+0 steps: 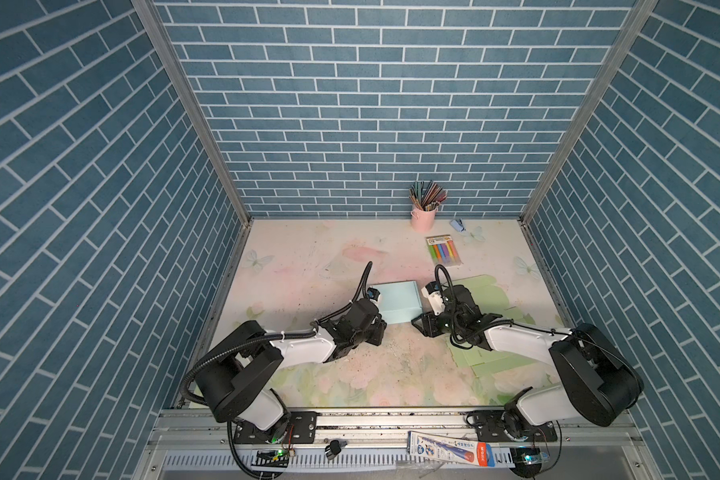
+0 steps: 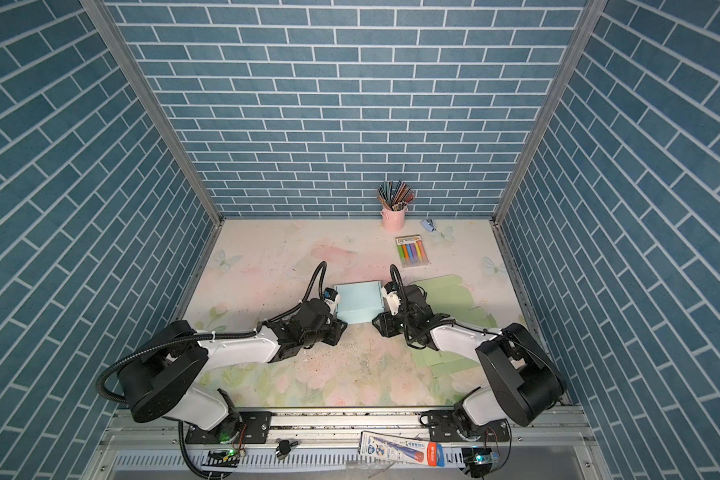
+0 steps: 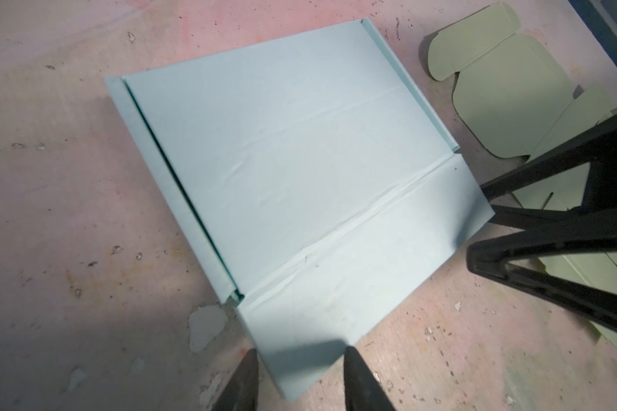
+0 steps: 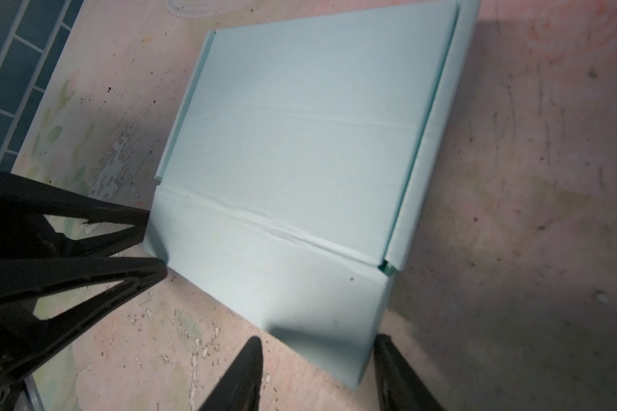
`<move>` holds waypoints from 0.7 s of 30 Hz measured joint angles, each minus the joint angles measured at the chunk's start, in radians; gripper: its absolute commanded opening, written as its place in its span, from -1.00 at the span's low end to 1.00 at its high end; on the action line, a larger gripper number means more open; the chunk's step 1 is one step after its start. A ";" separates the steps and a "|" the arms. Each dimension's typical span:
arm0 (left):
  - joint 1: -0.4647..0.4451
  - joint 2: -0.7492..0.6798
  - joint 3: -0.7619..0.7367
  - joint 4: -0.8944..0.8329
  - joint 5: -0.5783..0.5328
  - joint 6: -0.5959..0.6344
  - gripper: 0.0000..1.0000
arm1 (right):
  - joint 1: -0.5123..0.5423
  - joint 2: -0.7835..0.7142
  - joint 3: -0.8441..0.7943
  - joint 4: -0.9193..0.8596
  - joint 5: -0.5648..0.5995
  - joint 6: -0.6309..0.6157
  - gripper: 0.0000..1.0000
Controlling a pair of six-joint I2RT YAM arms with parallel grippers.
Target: Fold the paper box
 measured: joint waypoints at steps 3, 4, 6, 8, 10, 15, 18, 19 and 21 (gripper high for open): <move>0.007 0.000 -0.008 0.014 0.000 -0.001 -0.25 | 0.000 0.007 0.000 0.006 0.000 0.000 0.02; 0.010 0.000 -0.010 0.017 0.001 -0.002 -0.26 | 0.000 0.011 0.000 0.010 0.000 0.000 0.01; 0.015 0.003 -0.013 0.024 0.001 -0.003 -0.27 | 0.000 0.021 0.000 0.017 0.000 0.000 0.01; 0.018 0.008 -0.013 0.031 0.002 -0.003 -0.28 | 0.000 0.027 0.000 0.023 0.000 0.000 0.00; 0.021 0.013 -0.013 0.040 0.003 -0.003 -0.29 | 0.000 0.034 0.000 0.028 0.002 0.000 0.00; 0.031 0.023 -0.019 0.064 0.005 -0.003 -0.30 | 0.000 0.041 0.000 0.032 0.004 0.000 0.00; 0.036 0.024 -0.029 0.074 0.011 -0.004 -0.31 | 0.000 0.041 0.000 0.036 0.004 -0.001 0.00; 0.037 0.026 -0.031 0.076 0.012 -0.004 -0.32 | 0.000 0.041 0.000 0.037 0.005 0.000 0.00; 0.040 0.034 -0.034 0.085 0.012 -0.005 -0.32 | 0.001 0.041 0.000 0.037 0.005 -0.001 0.00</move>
